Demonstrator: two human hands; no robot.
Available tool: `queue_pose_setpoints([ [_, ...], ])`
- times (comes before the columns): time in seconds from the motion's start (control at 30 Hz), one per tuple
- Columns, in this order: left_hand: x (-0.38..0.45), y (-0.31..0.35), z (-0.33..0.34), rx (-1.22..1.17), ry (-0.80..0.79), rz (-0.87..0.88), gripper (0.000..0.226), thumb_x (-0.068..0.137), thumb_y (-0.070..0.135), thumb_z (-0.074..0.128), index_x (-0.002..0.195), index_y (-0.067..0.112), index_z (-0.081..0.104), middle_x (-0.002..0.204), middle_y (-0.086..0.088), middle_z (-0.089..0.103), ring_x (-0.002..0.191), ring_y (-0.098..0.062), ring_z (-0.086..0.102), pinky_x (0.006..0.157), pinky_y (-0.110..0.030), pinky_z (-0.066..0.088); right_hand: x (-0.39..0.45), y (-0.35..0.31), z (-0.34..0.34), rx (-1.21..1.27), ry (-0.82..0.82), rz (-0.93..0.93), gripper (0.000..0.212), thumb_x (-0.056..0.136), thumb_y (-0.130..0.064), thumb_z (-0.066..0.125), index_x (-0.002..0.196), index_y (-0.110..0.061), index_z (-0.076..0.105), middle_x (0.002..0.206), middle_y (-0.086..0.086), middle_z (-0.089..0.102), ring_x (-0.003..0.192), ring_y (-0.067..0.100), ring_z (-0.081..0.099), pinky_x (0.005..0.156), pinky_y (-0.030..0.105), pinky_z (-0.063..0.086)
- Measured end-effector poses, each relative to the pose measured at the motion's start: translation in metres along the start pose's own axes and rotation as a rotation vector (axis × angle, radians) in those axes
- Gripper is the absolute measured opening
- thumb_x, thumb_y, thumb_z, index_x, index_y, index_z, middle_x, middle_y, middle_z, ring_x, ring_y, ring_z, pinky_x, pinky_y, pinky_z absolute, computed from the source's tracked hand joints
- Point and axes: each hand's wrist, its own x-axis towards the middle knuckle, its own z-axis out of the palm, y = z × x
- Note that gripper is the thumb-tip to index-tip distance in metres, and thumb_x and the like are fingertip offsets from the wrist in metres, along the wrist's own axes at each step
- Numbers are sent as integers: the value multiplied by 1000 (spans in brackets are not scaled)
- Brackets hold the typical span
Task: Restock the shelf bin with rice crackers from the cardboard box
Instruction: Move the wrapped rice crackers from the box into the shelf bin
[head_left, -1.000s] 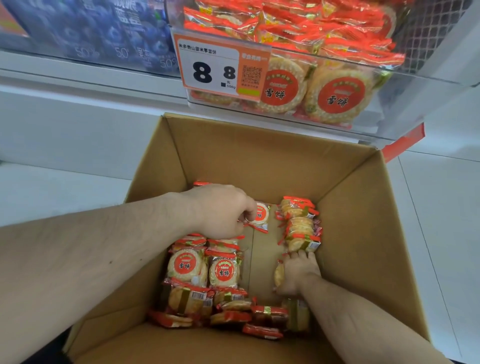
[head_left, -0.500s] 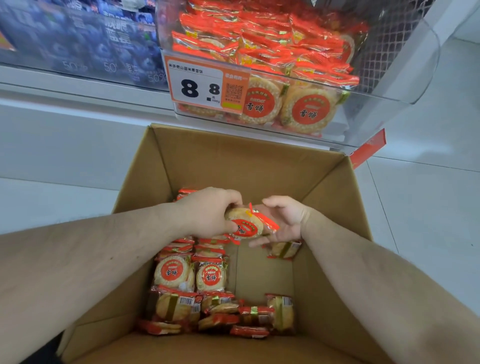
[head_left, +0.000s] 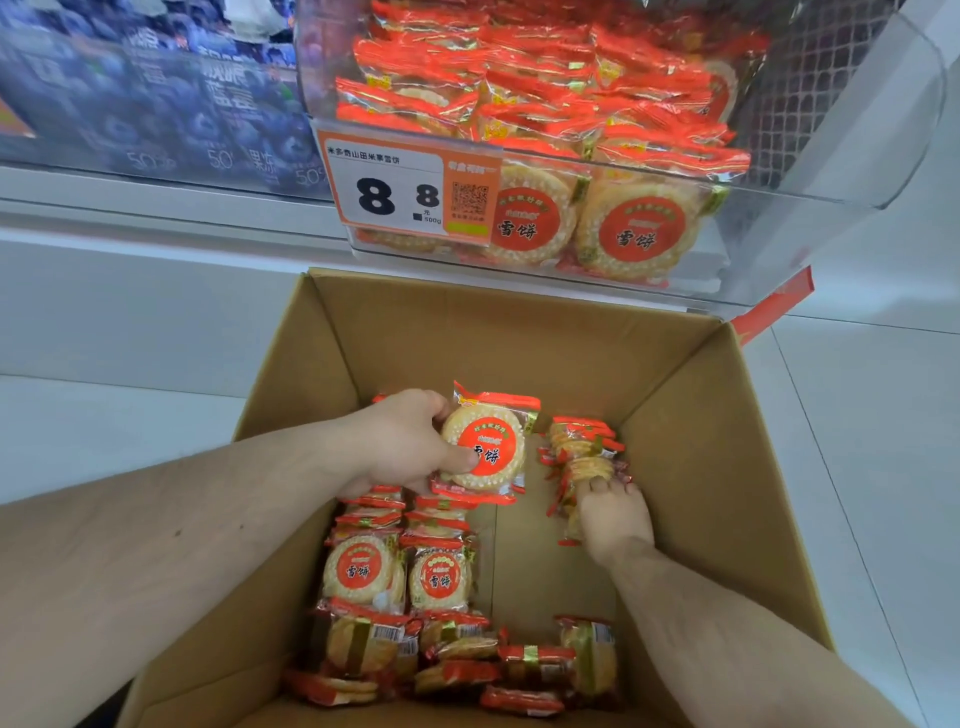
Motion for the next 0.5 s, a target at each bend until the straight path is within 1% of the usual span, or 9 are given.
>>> queue_pose_setpoints([
  [0.07,1,-2,-1,-55,-7,-14,47,82,20,76,123,15,55,105,-1,71,91,-15,71,79,-35,60,0,-2,1,-50,16,-36,49,91,-15,51,139,-12,40,136,10,52,126,27,48,110,38,30],
  [0.13,0,-3,-3,-89,-9,-19,45,82,19,76,122,16,55,106,-1,71,92,-16,71,78,-35,60,-2,-4,2,-66,-21,-43,46,93,-20,51,138,-14,43,134,9,54,124,27,49,110,40,29],
  [0.23,-1,-1,-5,-108,3,2,40,83,15,75,119,17,56,104,-2,71,88,-16,70,72,-32,60,-5,-2,1,-74,-82,-67,41,94,-38,53,131,-20,52,133,7,54,124,26,47,110,38,29],
  [0.3,-3,2,-8,-115,14,14,39,84,13,73,118,18,56,104,-3,71,86,-16,70,70,-31,59,-6,1,-13,-37,-114,-51,48,91,-49,54,128,-20,56,133,8,54,123,26,47,107,36,32],
  [0.33,-5,4,-9,-117,21,24,38,84,13,73,118,17,55,103,-3,70,85,-16,70,69,-31,59,-6,4,-24,5,-92,-47,52,88,-55,56,126,-19,57,131,8,55,122,26,49,105,35,33],
  [0.37,-8,7,-11,-114,28,40,36,84,13,72,116,16,55,101,-4,69,83,-16,69,68,-31,59,-7,8,-40,43,-47,-68,55,85,-57,58,126,-20,57,129,7,57,121,26,50,103,33,35],
  [0.4,-12,11,-14,-103,35,59,35,84,13,72,114,15,56,99,-4,68,80,-15,68,67,-30,59,-11,13,-60,54,29,-118,56,83,-55,62,126,-20,56,126,6,57,118,26,52,99,33,37],
  [0.43,-17,15,-17,-82,42,81,33,83,14,73,112,14,56,96,-5,67,77,-15,66,65,-29,59,-16,19,-81,29,165,-205,53,79,-47,67,123,-20,57,118,7,58,111,27,54,93,34,40],
  [0.5,-29,24,-26,-23,60,138,28,83,14,73,106,13,57,92,-5,67,74,-15,66,62,-28,57,-32,30,-124,-26,474,-371,40,62,-26,77,99,-17,64,95,7,59,84,27,57,71,34,44],
])
